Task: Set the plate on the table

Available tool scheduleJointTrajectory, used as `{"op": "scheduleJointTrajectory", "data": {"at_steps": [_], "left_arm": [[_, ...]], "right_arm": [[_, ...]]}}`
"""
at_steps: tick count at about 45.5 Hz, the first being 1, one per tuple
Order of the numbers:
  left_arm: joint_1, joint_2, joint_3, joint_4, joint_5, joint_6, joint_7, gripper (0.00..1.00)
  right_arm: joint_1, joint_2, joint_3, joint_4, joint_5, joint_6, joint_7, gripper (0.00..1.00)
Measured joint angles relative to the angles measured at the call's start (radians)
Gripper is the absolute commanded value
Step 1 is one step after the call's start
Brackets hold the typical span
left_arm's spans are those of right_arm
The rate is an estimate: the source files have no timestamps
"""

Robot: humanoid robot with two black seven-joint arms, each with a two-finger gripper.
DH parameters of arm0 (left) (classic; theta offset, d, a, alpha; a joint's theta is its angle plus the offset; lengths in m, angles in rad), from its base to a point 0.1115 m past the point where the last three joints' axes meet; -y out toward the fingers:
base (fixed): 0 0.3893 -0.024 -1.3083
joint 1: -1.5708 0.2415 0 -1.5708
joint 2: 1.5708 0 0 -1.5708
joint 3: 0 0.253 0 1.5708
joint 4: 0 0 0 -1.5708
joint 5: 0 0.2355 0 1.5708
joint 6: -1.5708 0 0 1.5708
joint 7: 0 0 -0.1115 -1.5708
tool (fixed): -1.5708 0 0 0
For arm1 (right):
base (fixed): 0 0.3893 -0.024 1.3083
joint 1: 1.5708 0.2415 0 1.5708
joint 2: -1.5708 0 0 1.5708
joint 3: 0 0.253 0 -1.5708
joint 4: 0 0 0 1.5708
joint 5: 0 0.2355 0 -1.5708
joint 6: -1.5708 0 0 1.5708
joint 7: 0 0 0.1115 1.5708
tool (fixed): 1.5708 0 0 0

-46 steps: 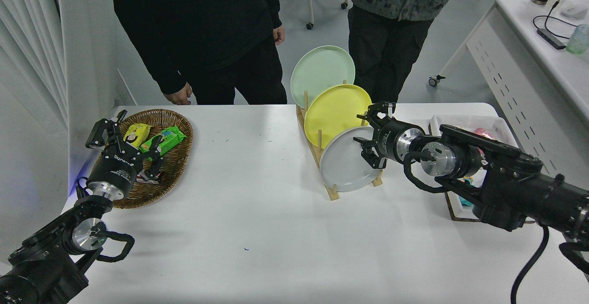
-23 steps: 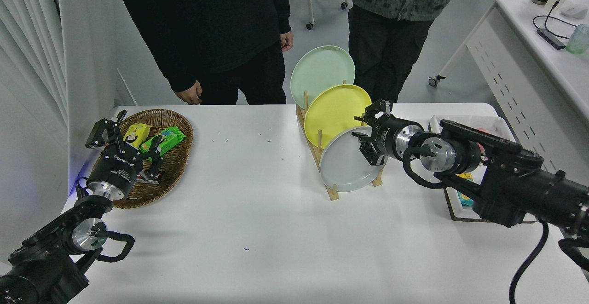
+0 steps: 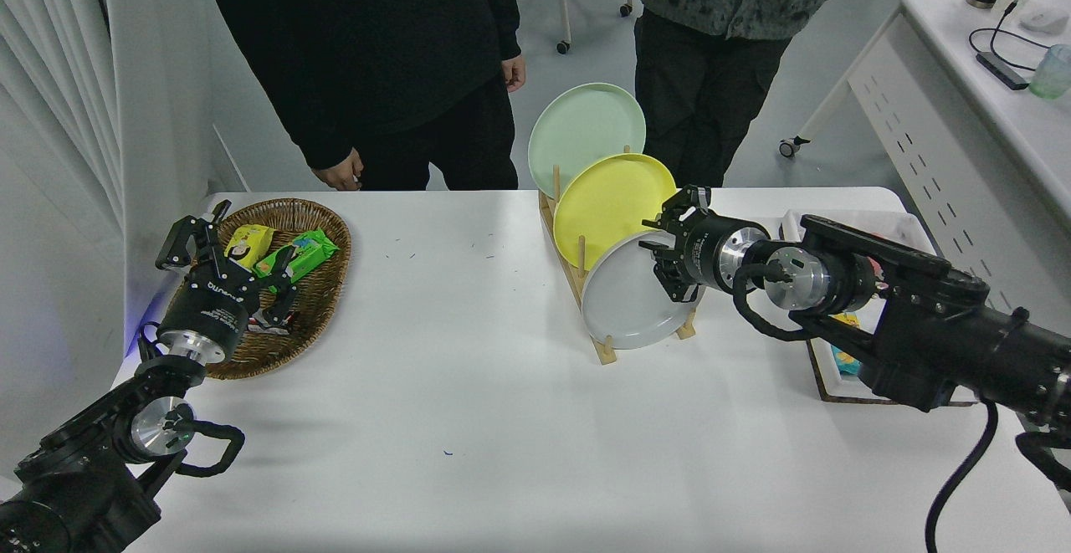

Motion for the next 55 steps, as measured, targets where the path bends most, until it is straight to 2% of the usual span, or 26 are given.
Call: {"op": "scheduleJointTrajectory", "data": {"at_steps": [14,31,55], "left_arm": [[0.0,0.0,0.0,0.0,0.0,0.0,0.0,0.98],[0.0,0.0,0.0,0.0,0.0,0.0,0.0,0.98],[0.0,0.0,0.0,0.0,0.0,0.0,0.0,0.98]], "right_arm": [[0.009,-0.001,0.002,0.003,0.013,-0.004,-0.006,0.15],[0.013,-0.002,0.002,0.005,0.026,-0.006,-0.012,0.01],[0.025,-0.017,0.001,0.053,0.048,-0.02,-0.038,0.01]]}}
